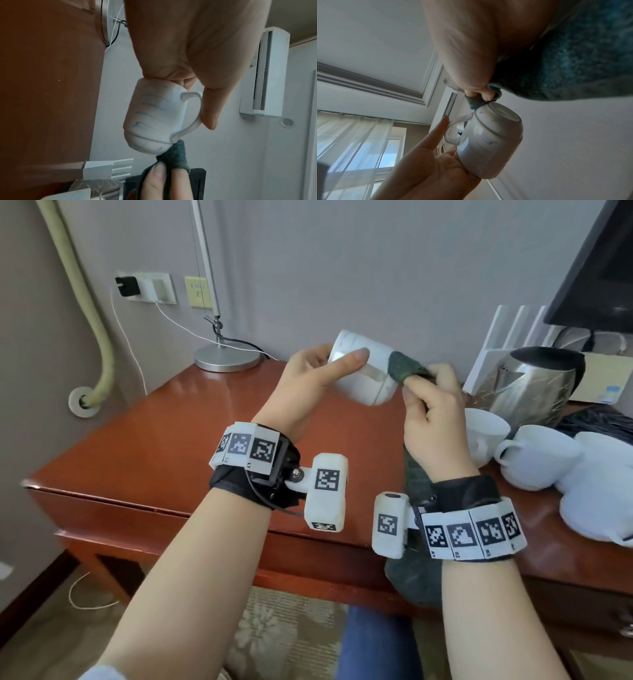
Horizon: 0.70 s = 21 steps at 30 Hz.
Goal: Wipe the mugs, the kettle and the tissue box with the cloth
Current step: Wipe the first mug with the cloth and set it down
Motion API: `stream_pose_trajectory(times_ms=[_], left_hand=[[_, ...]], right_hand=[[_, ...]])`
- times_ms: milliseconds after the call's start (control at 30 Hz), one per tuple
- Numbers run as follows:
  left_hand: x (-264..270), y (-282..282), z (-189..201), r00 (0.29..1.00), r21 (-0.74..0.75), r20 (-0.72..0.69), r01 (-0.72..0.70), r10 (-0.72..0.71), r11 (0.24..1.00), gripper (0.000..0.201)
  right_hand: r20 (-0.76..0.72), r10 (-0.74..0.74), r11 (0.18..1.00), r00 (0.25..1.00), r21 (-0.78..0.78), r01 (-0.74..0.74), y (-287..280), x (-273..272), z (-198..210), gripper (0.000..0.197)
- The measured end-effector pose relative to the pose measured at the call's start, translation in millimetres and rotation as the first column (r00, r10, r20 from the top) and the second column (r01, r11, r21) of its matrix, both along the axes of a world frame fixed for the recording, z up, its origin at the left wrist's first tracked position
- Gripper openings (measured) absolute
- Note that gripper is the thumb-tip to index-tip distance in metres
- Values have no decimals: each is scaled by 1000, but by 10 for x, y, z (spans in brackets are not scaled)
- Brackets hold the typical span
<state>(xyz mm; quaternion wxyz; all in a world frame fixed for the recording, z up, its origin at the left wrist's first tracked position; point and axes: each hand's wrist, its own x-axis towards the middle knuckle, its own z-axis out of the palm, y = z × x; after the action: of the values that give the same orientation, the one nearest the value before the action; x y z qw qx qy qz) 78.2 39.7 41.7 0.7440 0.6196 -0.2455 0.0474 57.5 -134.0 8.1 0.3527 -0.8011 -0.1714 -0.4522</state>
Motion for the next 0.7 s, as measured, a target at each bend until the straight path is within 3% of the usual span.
stream_pose_trajectory(times_ms=[133,267,467,700], left_hand=[[-90,-102,-37,998,-112,-43,-54,50,992,16],[-204,-224,-38,997,-127,-57,-67,60,990,24],[-210,-480,-27,994,-158,-79,-90,78,983,18],[23,-783,100,993,-229,-106,-80,57,970,50]], right_hand=[[15,22,999,1000,-41,-21,-24,-29,-114,24],[8,40,999,999,-19,-39,-144,-54,-80,22],[30,-8,1000,1000,20,7,-322,-110,-40,20],[-30,-29,998,999,-50,27,-518,14,-59,24]])
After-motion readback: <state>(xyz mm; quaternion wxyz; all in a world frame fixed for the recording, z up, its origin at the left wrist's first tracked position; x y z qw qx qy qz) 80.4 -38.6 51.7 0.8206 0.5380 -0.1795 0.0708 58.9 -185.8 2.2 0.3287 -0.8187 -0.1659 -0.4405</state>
